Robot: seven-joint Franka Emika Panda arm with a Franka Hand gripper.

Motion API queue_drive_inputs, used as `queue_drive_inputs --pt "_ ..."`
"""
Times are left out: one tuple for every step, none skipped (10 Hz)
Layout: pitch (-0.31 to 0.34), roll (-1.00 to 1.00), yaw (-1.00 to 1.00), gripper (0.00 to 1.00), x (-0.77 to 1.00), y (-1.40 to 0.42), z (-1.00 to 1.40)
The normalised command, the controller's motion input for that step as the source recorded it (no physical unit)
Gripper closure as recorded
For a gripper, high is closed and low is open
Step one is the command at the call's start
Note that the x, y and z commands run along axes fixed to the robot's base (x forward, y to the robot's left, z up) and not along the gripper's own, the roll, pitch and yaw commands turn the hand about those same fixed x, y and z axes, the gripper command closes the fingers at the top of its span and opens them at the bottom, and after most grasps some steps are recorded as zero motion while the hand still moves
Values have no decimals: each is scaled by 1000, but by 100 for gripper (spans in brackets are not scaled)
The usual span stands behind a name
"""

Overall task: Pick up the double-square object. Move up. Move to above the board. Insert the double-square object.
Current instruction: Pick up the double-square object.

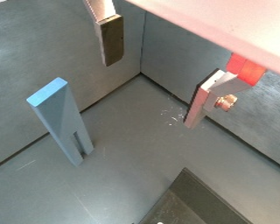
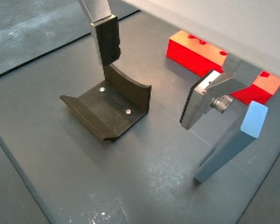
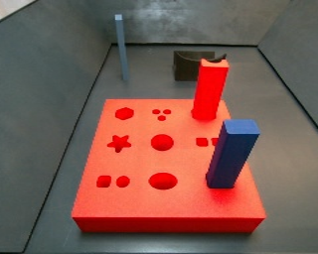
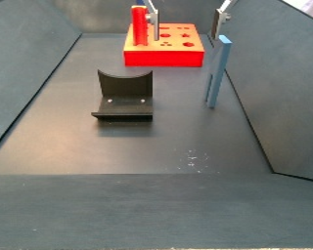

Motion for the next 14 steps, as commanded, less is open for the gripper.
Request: queue_drive_inputs --pt "0 -46 11 0 -194 0 -63" --pt "-61 -1 374 0 -646 -43 0" --pt "-114 0 506 0 -711 -197 3" --pt "-121 37 554 0 -660 -254 54" --pt "-146 111 503 0 -637 -357 37" --pt "-123 129 471 0 -674 -377 0" --pt "-110 109 463 0 -723 -369 0" --pt "-30 47 237 0 -334 -314 -91" --pt "0 44 83 0 -160 -214 -211" --pt "0 49 0 0 -100 -171 -294" --pt "96 67 0 0 0 -91 -337" --pt "126 187 -46 0 0 -103 -357" --pt "147 169 -40 0 0 -83 -394" --pt "139 196 -23 0 0 -137 -434"
